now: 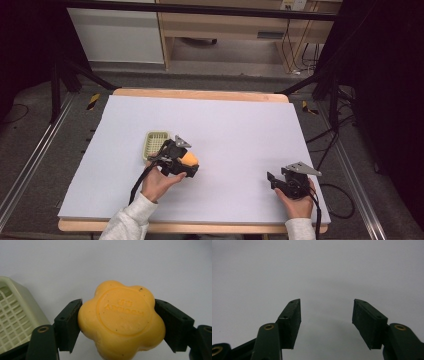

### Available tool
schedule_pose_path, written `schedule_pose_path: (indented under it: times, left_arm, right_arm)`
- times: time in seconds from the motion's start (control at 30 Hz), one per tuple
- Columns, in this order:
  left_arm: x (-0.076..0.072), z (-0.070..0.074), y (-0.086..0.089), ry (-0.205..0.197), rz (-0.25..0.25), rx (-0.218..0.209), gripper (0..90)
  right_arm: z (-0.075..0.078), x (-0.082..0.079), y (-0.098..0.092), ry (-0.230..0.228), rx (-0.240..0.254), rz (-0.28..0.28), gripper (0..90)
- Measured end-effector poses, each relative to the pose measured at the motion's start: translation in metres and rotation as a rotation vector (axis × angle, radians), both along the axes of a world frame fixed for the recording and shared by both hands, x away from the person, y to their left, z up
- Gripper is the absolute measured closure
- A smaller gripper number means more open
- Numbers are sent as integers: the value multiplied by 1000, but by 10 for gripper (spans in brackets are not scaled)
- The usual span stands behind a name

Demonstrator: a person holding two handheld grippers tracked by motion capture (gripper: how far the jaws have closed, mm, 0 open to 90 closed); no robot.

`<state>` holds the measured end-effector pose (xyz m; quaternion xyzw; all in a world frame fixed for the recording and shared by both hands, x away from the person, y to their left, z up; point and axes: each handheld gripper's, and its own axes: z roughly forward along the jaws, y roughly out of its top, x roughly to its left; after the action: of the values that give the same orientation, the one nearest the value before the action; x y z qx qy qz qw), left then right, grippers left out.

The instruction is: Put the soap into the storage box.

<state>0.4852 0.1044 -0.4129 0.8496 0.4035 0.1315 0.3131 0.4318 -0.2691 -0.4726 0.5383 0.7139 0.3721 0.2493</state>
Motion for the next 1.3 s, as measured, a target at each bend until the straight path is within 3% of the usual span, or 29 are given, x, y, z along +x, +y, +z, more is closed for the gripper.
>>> schedule_pose_path:
  times: [0.57,1.07,1.3]
  left_arm:
    - [12,19,43,-41,87,-25,258]
    - [27,29,63,-72,140,-10,258]
    - [34,30,72,-82,170,-26,258]
  right_arm:
    - [0,0,0,1,5,0,405]
    - [-1,1,0,2,1,2,406]
    - [-1,1,0,1,1,3,406]
